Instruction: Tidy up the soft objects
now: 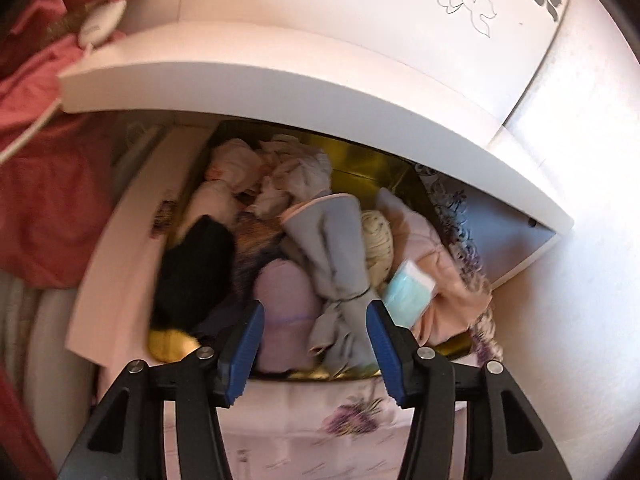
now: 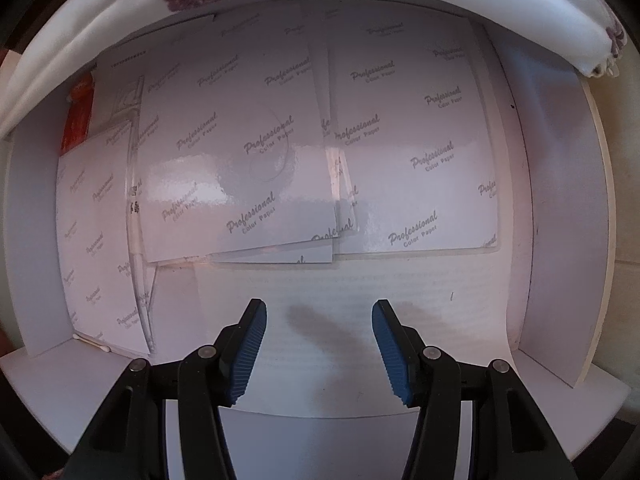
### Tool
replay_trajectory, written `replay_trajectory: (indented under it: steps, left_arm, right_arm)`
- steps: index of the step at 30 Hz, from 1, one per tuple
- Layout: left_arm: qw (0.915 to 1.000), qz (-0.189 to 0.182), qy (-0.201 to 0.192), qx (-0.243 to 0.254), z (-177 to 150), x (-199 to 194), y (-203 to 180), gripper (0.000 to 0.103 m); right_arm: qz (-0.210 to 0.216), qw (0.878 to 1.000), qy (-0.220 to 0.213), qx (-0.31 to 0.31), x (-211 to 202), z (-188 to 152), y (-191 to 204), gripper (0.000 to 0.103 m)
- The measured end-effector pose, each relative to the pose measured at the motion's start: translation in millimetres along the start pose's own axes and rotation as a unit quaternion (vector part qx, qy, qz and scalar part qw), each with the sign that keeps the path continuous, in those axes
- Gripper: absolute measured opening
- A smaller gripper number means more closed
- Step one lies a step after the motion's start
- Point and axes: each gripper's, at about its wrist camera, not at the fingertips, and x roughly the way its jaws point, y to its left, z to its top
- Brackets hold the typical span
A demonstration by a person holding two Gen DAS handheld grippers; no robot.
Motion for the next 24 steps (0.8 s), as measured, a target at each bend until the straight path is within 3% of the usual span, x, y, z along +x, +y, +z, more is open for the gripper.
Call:
replay_trajectory:
  steps: [16,24]
  left_arm:
    - [0.9976,0.058,-0.015,0.033,-59.7,-67.1,35.3,0.054]
    - [0.9968,0.075,-0.004,0.028,-92.4,-86.6,48.7,0.059]
  right_arm:
    - [-0.023,1.0,-0.011,-0.015,-3.9,-4.4,13.2,0.056]
    - [-0.034,0.998,-0.042,-0.036,-15.5,-11.5,23.3,0.058]
